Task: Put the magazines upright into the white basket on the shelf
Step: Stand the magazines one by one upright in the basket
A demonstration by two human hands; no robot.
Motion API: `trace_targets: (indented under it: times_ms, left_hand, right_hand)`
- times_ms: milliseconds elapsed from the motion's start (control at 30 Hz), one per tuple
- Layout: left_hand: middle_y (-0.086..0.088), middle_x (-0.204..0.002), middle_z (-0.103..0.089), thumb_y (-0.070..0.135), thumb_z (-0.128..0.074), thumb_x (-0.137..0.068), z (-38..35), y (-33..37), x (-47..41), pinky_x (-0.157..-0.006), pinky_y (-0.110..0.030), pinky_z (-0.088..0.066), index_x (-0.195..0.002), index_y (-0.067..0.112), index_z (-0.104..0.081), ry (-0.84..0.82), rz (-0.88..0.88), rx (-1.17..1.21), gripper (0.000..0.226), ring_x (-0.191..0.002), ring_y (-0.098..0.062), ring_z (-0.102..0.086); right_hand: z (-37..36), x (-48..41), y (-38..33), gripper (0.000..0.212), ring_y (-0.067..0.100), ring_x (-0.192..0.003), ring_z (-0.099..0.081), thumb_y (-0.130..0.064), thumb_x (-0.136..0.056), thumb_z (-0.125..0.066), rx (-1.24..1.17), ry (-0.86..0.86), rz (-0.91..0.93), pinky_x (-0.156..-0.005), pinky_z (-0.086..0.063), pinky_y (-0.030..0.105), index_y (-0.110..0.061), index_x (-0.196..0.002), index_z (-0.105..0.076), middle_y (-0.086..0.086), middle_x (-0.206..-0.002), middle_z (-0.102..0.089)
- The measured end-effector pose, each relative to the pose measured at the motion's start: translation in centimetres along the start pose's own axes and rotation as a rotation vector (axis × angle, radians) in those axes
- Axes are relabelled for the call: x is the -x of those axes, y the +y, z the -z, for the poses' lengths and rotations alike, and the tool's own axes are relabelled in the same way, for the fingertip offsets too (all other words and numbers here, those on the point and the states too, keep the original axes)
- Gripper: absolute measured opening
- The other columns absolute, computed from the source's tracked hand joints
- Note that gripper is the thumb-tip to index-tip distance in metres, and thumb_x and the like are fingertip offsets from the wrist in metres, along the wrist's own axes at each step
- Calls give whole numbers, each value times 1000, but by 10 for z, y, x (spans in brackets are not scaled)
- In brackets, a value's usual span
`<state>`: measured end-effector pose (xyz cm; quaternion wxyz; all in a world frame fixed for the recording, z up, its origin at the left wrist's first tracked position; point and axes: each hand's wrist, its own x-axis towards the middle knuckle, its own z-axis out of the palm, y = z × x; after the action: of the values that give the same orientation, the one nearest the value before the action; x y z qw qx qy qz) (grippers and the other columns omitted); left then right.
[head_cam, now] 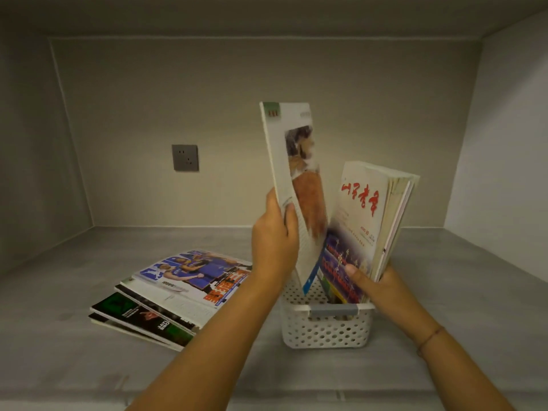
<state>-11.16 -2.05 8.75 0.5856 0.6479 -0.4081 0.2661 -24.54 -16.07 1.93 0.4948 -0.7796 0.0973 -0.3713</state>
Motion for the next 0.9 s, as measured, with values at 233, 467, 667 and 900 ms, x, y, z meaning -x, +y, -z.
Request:
trace_targets:
  times_ms: [233, 467, 667, 900]
  left_hand:
    - [-12, -100, -69, 25, -41, -100, -38, 8, 35, -71, -37, -53, -135, 15, -37, -317, -18, -21, 38, -86, -28, -66]
    - [-6, -127, -60, 33, -42, -100, -31, 11, 44, -98, -39, -47, -141, 20, -39, -767, 52, 169, 44, -115, -18, -57]
    - [4, -138, -53, 22, -68, -86, -15, -2, 35, -107, -33, -41, -144, 24, -39, -1075, 164, 325, 65, -126, -8, -49]
    - [-2, -141, -50, 15, -74, -79, -41, -2, 37, -101, -28, -45, -147, 19, -31, -907, 91, 160, 81, -123, -15, -52]
  right_hand:
    - [3, -1, -2, 88, 2, -123, -45, -70, -67, -57, 40, -15, 21, -101, -41, 27, -29, -140, -29, -10, -135, -47]
    - [4, 1, -7, 93, -5, -115, -51, -78, -63, -53, 27, -18, 35, -92, -43, 12, -25, -137, -37, -13, -127, -54]
    - [5, 1, -12, 93, -2, -115, -53, -74, -65, -56, 54, -87, 63, -88, -45, 12, -18, -138, -38, -12, -128, -55]
    - [8, -1, -10, 87, 9, -118, -55, -45, -71, -71, 49, -178, 12, -86, -50, 22, -19, -142, -28, -6, -129, -57]
